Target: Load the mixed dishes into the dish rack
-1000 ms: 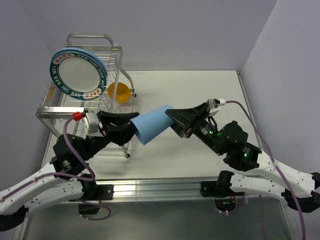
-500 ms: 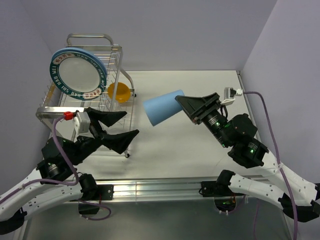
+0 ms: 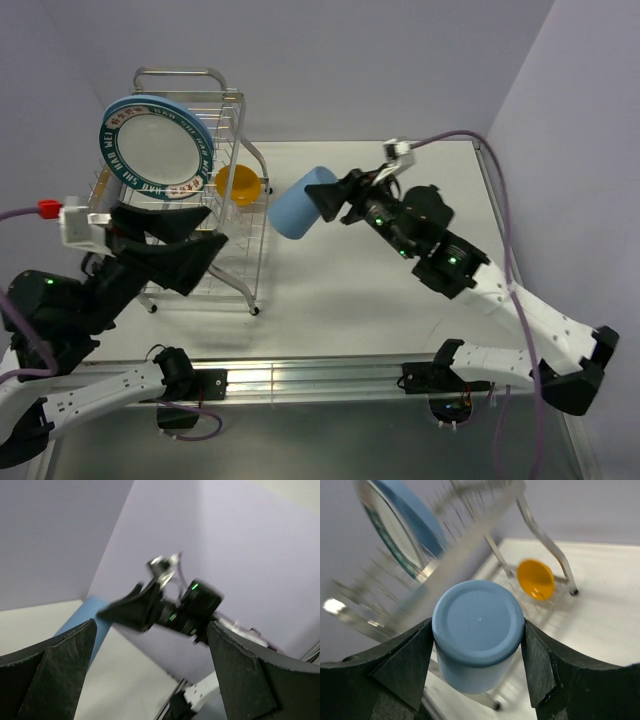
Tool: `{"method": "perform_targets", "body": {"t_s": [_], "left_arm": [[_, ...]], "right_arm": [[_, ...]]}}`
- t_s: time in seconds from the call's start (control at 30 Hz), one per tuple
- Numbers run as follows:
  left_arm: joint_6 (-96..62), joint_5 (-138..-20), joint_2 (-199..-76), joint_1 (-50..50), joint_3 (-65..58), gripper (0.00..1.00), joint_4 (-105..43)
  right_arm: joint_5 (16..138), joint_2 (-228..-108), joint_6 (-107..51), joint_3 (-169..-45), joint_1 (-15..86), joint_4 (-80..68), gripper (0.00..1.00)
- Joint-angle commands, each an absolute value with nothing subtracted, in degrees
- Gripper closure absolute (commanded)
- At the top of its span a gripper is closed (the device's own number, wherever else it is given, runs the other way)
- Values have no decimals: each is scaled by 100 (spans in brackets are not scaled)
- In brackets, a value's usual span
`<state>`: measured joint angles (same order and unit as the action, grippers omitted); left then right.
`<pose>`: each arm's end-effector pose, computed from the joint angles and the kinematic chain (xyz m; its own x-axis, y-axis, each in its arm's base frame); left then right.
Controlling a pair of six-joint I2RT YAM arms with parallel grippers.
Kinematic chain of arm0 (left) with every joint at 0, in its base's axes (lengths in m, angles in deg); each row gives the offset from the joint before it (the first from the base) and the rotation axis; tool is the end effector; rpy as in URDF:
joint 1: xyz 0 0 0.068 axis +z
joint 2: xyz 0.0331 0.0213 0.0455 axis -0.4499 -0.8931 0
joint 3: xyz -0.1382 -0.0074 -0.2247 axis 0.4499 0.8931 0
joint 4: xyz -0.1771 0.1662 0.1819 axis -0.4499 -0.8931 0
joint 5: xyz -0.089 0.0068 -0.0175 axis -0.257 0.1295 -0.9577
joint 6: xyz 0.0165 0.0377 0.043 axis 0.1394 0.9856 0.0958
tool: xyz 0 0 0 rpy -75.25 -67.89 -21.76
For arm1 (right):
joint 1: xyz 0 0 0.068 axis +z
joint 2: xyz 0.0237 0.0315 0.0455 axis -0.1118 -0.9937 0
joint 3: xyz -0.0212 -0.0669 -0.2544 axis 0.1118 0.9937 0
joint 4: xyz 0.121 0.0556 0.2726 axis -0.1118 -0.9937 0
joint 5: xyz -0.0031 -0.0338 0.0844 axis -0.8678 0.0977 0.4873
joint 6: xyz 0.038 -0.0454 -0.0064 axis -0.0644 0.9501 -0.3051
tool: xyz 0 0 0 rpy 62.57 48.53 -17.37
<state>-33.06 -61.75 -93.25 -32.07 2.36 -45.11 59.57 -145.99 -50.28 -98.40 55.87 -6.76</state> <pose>0.0649 -0.0944 0.5051 -0.1794 -0.5827 -0.7926 0.7769 0.4104 -0.4775 0.1900 0.2104 0.4449 -0.2461 0.4507 -0.8581 -0.5915 0.6315 0.5013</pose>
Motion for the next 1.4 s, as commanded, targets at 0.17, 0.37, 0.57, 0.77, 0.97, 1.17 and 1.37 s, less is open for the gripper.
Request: {"method": "perform_targets", "body": {"t_s": [0.17,0.37,0.57,0.77,0.97,1.17,1.37], "left_arm": [[-3770,-5579,-9229,-3215,40,1,-3623],[-3797,-5237,-8983,-3215,215,1,-3692],[-3858,-5165,-8789,-3215,409,1,-3701],[-3937,-5464,-8947,-3215,207,1,-4035],[-3964,-5587,-8834,-3215,242,1,-4211],[-3893,-5403,-8605,-3215,426,1,-4203],[-3876,-5508,-8587,-3215,374,1,-4281]], "right_arm": [[6920,-15716,-3360,-9235,5643,670,100],[7113,-16270,-2551,-9094,6047,1339,100],[7131,-16973,-2182,-9287,6232,1664,100],[7113,-17764,-1725,-9752,6363,1779,100],[7008,-18187,-1364,-10060,6425,1823,100],[7060,-18503,-1250,-10569,6487,1638,100],[7201,-19030,-1232,-11123,6513,1454,100]]}}
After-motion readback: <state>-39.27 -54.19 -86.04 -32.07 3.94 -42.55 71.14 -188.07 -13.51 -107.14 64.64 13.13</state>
